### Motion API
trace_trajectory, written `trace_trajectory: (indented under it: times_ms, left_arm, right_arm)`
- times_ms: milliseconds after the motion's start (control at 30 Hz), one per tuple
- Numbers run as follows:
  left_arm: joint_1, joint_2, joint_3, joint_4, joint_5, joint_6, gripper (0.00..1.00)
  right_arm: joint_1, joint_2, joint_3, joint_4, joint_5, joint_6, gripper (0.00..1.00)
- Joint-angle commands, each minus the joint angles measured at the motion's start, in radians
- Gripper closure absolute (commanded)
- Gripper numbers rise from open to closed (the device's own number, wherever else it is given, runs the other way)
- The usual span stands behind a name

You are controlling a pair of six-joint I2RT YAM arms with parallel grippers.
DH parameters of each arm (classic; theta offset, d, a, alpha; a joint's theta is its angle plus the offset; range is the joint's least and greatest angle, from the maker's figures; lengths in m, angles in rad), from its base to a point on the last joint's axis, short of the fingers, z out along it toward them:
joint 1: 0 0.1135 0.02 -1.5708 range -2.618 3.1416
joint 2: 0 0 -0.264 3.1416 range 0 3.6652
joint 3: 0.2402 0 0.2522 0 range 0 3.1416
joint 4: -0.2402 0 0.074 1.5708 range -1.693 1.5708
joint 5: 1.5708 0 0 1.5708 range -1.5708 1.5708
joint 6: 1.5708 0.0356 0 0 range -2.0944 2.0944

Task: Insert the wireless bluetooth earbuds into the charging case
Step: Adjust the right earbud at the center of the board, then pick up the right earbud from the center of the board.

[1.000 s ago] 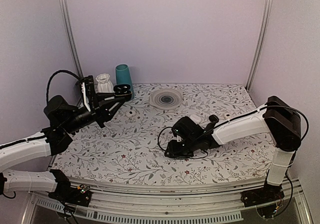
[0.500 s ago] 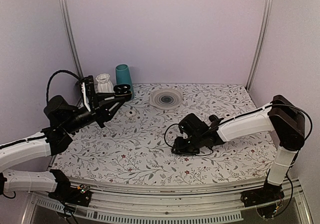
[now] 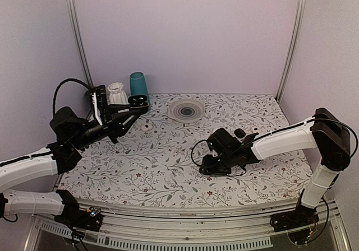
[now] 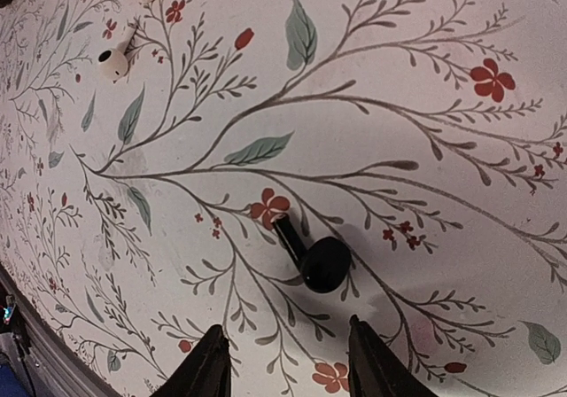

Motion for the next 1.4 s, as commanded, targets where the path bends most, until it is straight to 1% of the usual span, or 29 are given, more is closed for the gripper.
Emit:
trace_trajectory:
  times_ms: [0,267,567,933,1100,1200,1367]
  left_arm:
    - [0.011,-0.017,0.016,0.013,0.001,0.003,1.00]
    - [0.011,-0.033,0.009,0.007,-0.004,0.006,1.00]
    - [0.011,-0.044,0.002,0.002,-0.011,0.012,1.00]
    - [0.012,-0.046,0.001,0.001,-0.012,0.014,1.00]
    - [0.011,-0.042,0.003,0.003,-0.012,0.012,1.00]
    - [0.011,-0.040,0.003,0.003,-0.012,0.012,1.00]
    - [0.011,-0.036,0.007,0.004,-0.011,0.012,1.00]
  right_arm:
    - [-0.017,0.028,0.030,0.011,0.022,0.031,0.55]
    - [-0.027,0.076,0.088,0.016,0.010,0.062,0.59]
    - [-0.028,0.136,0.150,0.002,0.004,0.029,0.62]
    - [-0.026,0.174,0.246,-0.126,0.094,-0.066,0.65]
    - [-0.024,0.190,0.268,-0.169,0.110,-0.107,0.68]
    - [-0.016,0.207,0.314,-0.197,0.118,-0.129,0.69]
    - [-0.011,0.225,0.332,-0.219,0.133,-0.139,0.70]
